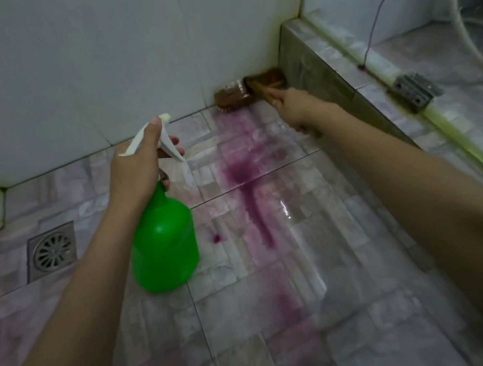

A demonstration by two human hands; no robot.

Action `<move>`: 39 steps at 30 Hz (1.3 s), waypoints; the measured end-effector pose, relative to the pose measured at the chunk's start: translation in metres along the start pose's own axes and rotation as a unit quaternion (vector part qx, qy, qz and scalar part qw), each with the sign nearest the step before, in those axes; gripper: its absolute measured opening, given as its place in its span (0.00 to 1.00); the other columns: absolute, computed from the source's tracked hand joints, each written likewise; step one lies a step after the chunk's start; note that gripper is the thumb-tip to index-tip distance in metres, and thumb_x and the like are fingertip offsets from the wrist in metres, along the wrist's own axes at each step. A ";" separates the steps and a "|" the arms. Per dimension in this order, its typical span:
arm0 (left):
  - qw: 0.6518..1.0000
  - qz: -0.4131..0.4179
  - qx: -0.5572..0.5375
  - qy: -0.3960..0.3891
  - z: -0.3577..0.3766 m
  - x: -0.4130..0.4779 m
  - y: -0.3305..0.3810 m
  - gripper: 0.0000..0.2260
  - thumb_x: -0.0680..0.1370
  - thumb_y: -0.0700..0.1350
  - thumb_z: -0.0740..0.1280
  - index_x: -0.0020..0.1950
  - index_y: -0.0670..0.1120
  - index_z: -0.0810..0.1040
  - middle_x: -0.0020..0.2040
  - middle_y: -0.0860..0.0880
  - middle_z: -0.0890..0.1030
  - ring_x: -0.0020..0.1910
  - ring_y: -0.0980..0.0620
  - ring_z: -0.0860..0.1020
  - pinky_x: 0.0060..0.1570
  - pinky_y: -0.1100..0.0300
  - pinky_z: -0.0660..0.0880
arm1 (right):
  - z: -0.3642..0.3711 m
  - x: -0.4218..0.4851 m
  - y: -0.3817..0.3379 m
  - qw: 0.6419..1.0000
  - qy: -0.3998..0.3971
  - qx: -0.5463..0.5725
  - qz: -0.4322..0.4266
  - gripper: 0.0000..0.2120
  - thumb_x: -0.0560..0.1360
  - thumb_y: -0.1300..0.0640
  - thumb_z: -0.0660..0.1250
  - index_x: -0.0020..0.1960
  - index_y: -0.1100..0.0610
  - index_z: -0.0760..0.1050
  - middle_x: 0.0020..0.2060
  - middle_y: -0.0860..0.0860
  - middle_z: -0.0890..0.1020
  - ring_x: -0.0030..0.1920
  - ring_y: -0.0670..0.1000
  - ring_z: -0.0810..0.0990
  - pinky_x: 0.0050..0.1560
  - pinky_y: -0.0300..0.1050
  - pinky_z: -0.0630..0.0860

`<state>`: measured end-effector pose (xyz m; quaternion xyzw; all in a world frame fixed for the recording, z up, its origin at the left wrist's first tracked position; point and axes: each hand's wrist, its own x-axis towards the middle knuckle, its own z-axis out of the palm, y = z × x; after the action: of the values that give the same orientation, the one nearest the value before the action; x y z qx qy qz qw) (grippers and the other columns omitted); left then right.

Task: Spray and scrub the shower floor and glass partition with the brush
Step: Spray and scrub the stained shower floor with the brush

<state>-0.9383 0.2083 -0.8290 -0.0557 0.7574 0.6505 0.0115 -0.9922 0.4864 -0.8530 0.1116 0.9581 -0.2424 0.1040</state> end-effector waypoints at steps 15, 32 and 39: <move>0.992 -0.021 -0.058 0.113 -0.062 -0.059 0.004 0.12 0.81 0.59 0.63 0.46 0.61 0.85 0.42 0.53 0.87 0.44 0.47 0.84 0.28 0.60 0.72 | 0.040 -0.045 -0.049 0.994 -0.041 -0.076 -0.062 0.30 0.82 0.58 0.46 0.72 0.28 0.43 0.40 0.62 0.77 0.24 0.54 0.74 0.19 0.40 0.69; 0.987 -0.015 -0.001 0.159 -0.102 -0.095 -0.012 0.15 0.81 0.61 0.61 0.39 0.69 0.84 0.44 0.53 0.88 0.49 0.30 0.82 0.26 0.61 0.72 | 0.091 -0.145 -0.104 0.979 -0.101 -0.096 -0.151 0.36 0.81 0.62 0.49 0.71 0.28 0.35 0.30 0.55 0.72 0.25 0.53 0.73 0.20 0.43 0.65; 0.985 -0.037 -0.016 0.168 -0.112 -0.114 -0.016 0.12 0.81 0.60 0.62 0.44 0.65 0.85 0.43 0.52 0.88 0.48 0.27 0.81 0.27 0.58 0.74 | 0.091 -0.105 -0.124 0.973 -0.104 -0.112 -0.170 0.34 0.81 0.61 0.48 0.72 0.29 0.38 0.40 0.60 0.77 0.28 0.55 0.76 0.20 0.42 0.67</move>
<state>-0.8172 0.1033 -0.8171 -0.1919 0.7355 0.6431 -0.0929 -0.9114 0.3185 -0.8495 -0.0916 0.9679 -0.1584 0.1722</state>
